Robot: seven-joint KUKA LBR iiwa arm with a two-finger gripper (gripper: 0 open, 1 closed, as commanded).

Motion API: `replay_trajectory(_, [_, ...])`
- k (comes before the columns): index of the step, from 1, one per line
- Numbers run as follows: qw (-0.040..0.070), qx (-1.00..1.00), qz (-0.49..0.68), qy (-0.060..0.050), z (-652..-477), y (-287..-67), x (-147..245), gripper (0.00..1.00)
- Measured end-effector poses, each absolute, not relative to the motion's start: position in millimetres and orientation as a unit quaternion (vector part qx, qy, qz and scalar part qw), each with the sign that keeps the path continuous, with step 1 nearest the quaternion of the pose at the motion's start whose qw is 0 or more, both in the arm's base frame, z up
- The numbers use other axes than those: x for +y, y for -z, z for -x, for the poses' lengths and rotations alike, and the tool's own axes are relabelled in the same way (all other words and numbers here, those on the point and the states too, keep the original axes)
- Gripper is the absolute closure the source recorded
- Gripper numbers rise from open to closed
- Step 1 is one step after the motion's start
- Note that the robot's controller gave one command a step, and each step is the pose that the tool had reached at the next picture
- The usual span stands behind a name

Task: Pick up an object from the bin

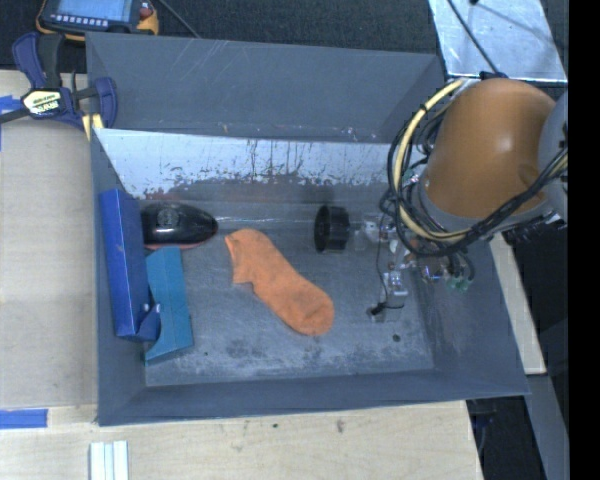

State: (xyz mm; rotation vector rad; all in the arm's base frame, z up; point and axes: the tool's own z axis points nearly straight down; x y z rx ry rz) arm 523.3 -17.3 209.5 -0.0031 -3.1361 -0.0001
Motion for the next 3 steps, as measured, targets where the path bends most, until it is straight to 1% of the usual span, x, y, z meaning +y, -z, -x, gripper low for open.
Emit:
replay_trajectory(1, [-0.002,-1.000,0.001,0.000,-525.0,-214.2,-17.3,0.00])
replay_trajectory(2, [-0.003,-0.998,0.056,0.000,-520.6,-158.7,7.8,0.00])
replay_trajectory(3, [-0.002,-0.992,0.127,0.002,-518.2,-151.9,56.1,0.00])
